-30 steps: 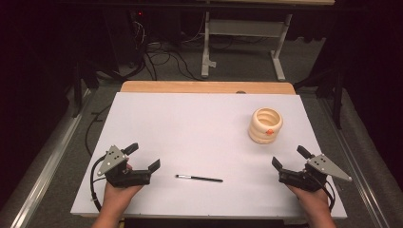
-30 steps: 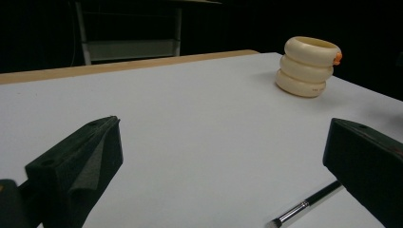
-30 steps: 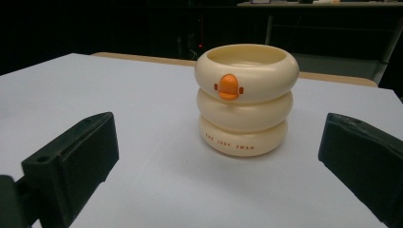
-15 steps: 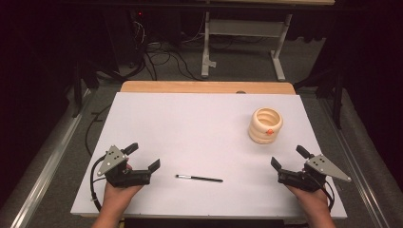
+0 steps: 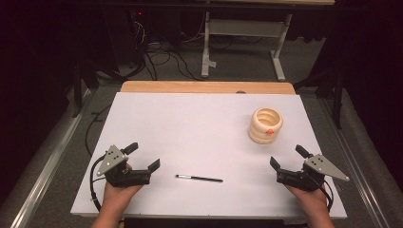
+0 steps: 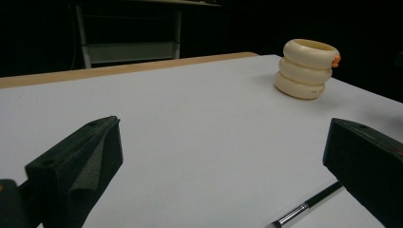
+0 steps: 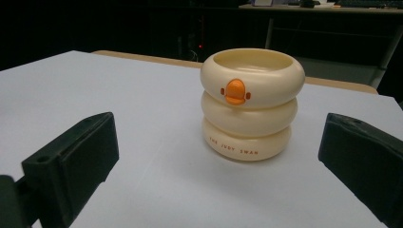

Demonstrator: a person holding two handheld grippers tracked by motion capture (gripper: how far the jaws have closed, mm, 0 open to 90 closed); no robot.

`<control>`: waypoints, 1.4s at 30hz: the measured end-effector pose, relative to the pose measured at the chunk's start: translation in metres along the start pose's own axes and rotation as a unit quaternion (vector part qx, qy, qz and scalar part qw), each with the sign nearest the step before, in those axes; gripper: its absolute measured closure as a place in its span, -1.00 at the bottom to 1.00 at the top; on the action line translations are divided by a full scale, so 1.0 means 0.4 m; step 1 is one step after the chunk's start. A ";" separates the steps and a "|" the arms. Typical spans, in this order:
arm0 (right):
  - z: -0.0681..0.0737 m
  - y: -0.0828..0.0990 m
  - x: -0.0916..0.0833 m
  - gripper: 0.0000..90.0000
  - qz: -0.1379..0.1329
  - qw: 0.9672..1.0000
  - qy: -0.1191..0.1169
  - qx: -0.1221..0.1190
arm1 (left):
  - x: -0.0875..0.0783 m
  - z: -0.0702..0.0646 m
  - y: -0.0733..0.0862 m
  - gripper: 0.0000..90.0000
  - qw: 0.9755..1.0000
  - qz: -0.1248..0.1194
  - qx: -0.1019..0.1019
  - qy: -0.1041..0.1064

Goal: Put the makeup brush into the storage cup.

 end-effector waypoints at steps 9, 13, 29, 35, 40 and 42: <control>0.000 -0.004 -0.005 -0.97 0.000 1.000 0.005 0.002 | 0.001 -0.002 0.003 -1.00 1.000 0.000 -0.002 -0.002; 0.001 -0.008 -0.006 -0.96 0.012 1.000 0.007 -0.006 | 0.003 -0.003 0.003 -1.00 1.000 0.000 -0.002 -0.002; 0.017 -0.028 -0.004 -0.91 0.086 0.996 0.024 -0.021 | 0.004 -0.004 0.004 -1.00 1.000 0.003 -0.001 -0.001; 0.012 -0.023 0.003 -0.91 0.117 0.993 0.029 -0.019 | 0.002 -0.007 0.003 -1.00 1.000 0.003 0.002 0.002; 0.008 -0.014 0.013 -0.90 0.146 0.989 0.031 -0.018 | 0.001 -0.006 0.004 -1.00 1.000 0.002 0.001 0.001; 0.008 -0.012 0.017 -0.89 0.156 0.987 0.031 -0.017 | 0.000 -0.005 0.005 -1.00 1.000 0.003 0.000 0.000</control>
Point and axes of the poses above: each handheld gripper's, and its own axes: x roughly forward along the jaws, y roughly out of its underside, z roughly to its left, the point moved 2 cm from there along x, roughly forward along the jaws, and after that the axes turned 3 degrees about z, right-handed, at the moved point
